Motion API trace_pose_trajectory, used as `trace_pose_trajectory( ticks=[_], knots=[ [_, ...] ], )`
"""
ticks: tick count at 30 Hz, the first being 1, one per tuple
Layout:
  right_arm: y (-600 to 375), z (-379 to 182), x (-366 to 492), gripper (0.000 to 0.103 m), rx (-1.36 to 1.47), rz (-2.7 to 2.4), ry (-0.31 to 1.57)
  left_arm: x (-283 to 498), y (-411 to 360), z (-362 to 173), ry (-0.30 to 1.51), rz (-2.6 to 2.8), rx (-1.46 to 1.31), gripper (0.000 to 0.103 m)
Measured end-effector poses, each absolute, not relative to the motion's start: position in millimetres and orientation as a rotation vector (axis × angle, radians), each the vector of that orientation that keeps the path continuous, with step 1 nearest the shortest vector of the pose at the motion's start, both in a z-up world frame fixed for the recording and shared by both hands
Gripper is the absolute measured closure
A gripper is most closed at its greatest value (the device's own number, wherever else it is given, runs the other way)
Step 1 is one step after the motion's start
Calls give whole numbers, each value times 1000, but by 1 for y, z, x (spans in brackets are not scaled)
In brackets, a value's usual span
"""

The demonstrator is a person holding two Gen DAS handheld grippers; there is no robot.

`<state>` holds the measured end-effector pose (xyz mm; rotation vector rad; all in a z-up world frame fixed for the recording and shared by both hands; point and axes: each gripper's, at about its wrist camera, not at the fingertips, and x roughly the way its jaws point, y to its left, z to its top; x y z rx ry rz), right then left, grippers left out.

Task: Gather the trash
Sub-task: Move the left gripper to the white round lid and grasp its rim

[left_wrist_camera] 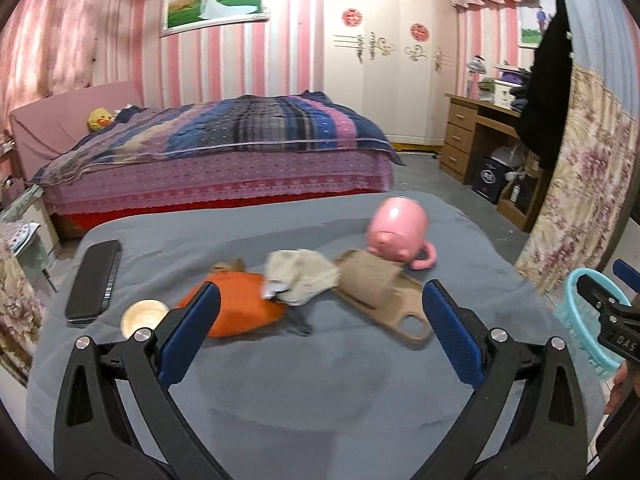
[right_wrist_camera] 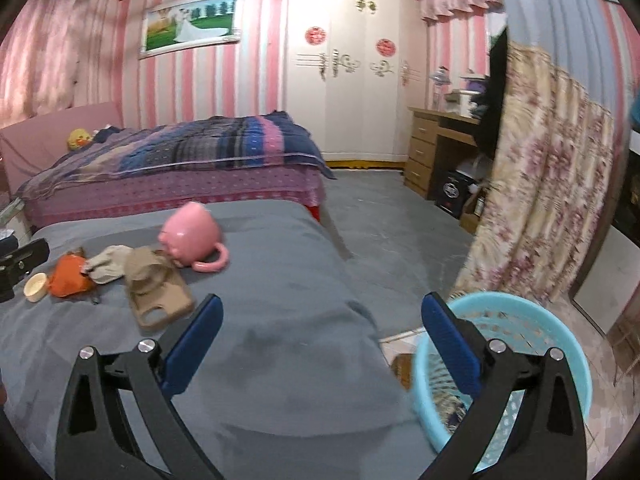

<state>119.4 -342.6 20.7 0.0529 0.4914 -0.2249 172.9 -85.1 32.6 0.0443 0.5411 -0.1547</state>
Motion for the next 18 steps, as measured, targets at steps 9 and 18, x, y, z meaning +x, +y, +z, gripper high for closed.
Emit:
trace_pose_trajectory(
  ticks=[9,18],
  knots=[
    [-294,33,144,6,62,-142,489,185,-31,30,548,-78,6,6],
    [-260,22,159,6,31,-89,492,193,-2,21,565,-19,20,6]
  ],
)
